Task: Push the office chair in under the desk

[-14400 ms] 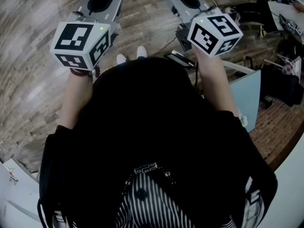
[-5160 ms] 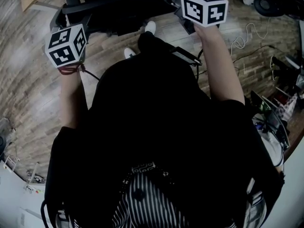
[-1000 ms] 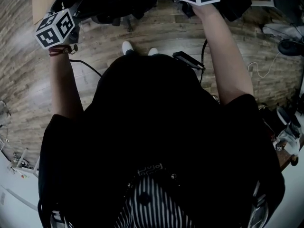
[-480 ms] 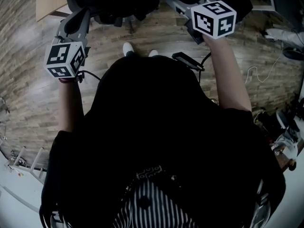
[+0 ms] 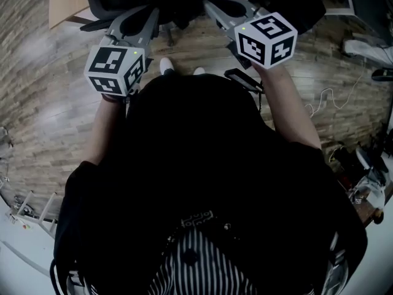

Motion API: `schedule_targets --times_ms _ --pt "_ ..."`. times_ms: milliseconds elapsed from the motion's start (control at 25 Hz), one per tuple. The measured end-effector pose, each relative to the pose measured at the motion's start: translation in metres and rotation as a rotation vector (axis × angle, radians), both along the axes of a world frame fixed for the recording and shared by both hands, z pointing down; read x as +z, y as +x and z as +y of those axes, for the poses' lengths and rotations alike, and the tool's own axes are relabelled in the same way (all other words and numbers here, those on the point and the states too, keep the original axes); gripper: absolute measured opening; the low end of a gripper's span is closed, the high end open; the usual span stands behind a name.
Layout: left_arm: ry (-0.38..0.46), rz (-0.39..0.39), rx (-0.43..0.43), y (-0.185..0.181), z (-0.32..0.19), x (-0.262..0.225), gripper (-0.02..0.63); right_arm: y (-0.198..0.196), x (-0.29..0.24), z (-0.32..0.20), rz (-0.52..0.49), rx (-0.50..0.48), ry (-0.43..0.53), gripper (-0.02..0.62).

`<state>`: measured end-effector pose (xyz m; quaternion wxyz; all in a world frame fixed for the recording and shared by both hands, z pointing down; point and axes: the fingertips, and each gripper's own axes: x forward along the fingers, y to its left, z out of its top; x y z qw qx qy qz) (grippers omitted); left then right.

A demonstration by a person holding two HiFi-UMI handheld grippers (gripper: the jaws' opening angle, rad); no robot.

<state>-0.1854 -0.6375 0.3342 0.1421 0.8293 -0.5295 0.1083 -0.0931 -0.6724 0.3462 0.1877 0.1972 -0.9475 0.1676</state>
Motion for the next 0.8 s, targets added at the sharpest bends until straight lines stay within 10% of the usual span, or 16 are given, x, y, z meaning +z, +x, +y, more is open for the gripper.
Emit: schedule_targets --times_ms 800 --pt "-0.017 0.001 0.037 0.026 -0.008 0.009 0.003 -0.003 0.0 0.009 -0.027 -0.015 0.028 -0.002"
